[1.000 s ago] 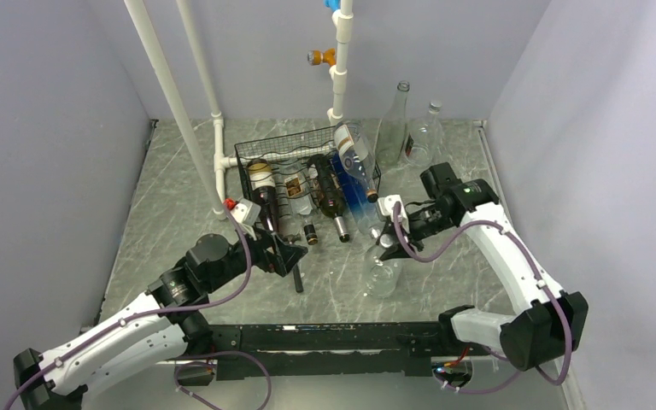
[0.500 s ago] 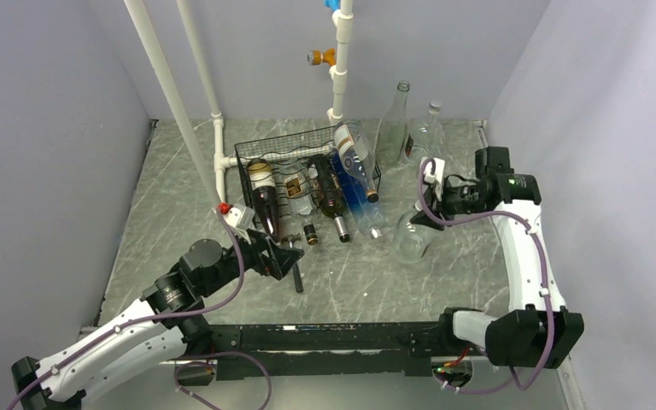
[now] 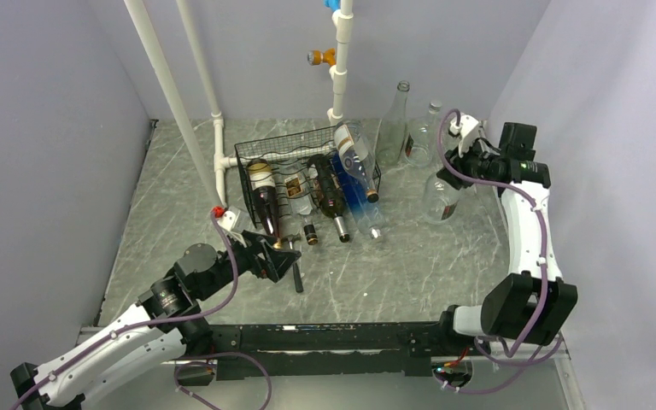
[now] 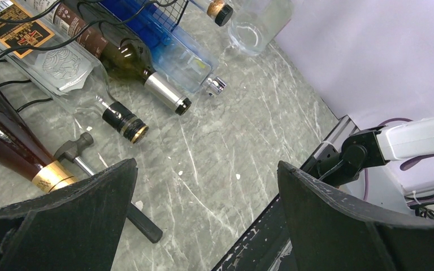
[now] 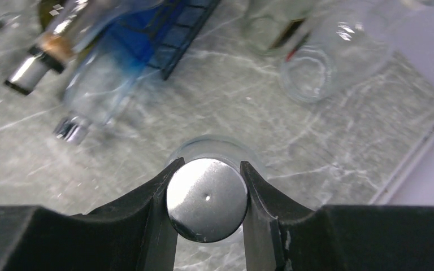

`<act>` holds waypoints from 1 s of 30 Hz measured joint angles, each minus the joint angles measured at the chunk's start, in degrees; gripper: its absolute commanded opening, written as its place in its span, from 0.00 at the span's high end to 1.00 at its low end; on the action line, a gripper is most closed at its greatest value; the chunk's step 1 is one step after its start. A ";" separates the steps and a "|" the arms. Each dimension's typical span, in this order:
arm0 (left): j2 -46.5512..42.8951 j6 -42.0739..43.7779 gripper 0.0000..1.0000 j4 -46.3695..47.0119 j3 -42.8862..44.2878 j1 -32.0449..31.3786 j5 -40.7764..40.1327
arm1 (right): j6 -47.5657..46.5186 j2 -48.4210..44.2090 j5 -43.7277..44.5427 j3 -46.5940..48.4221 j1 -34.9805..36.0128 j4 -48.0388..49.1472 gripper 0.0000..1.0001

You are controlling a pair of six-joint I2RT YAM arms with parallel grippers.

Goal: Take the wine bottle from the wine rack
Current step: Place the wine bottle at the center of the board.

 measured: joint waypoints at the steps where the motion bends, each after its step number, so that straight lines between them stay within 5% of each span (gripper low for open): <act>1: 0.04 0.00 0.00 0.00 0.00 0.00 0.00 | 1.55 0.37 0.87 0.00 -0.09 1.77 1.00; 14: 1.25 0.17 0.01 -1.33 0.00 0.00 -0.92 | 20.61 12.00 15.37 0.13 -0.44 25.59 1.00; 30: 5.11 0.28 0.01 -2.73 0.57 0.11 -2.93 | 33.29 24.83 29.62 8.87 -0.61 38.99 1.00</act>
